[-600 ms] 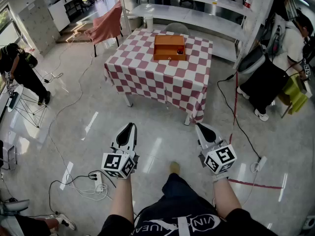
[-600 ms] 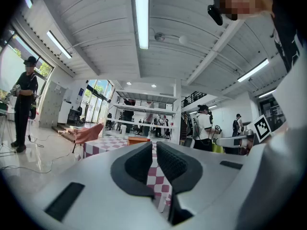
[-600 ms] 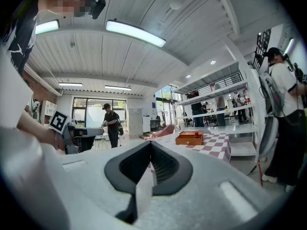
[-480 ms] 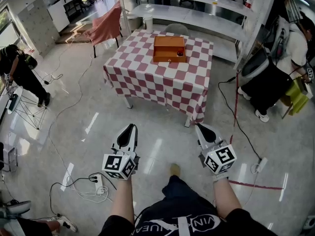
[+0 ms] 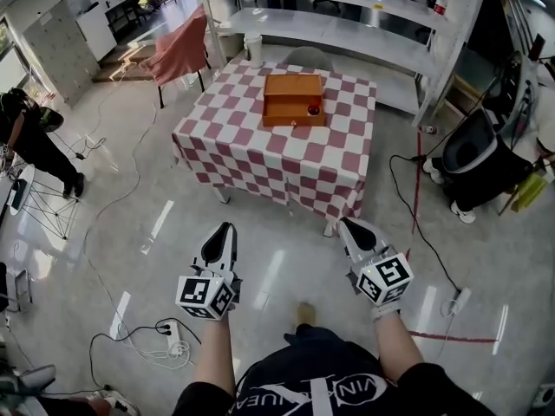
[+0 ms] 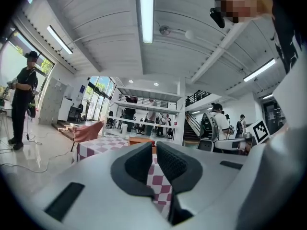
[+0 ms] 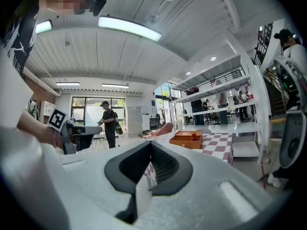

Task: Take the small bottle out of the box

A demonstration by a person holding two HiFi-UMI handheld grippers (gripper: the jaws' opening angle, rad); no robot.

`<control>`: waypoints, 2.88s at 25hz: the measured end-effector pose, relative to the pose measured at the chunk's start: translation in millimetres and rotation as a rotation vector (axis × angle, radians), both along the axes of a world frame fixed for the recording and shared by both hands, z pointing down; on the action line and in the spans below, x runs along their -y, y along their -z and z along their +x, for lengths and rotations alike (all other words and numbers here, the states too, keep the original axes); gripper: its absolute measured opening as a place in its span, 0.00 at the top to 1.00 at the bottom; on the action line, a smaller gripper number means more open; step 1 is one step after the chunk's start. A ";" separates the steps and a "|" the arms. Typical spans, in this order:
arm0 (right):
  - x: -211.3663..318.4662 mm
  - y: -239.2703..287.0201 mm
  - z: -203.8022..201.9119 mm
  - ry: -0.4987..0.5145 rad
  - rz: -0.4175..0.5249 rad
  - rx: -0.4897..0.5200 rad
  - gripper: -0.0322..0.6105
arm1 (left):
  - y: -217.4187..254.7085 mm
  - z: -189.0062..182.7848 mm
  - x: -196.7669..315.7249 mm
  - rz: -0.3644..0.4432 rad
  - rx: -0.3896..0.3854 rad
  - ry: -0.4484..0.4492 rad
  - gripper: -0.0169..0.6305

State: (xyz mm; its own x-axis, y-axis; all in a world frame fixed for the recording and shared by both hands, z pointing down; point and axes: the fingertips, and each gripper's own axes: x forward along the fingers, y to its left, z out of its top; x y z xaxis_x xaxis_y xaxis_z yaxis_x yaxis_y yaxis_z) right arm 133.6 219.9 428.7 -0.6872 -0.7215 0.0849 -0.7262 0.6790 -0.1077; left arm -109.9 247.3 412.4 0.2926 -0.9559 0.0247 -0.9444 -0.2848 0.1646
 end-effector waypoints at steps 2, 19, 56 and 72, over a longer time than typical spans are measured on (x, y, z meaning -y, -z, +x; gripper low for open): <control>17.2 -4.0 1.0 0.003 -0.001 0.001 0.94 | -3.2 -1.9 17.6 0.002 -0.008 0.011 0.92; 105.6 -17.5 -7.7 0.010 -0.029 0.038 0.94 | -21.4 -15.5 107.5 -0.010 -0.025 0.033 0.92; 322.5 -49.0 -70.2 -0.218 -0.110 0.008 0.94 | -50.3 -12.3 372.8 -0.066 -0.020 -0.333 0.92; 386.1 -71.6 -64.0 -0.203 -0.141 -0.102 0.92 | -75.8 14.2 422.7 -0.126 -0.042 -0.339 0.92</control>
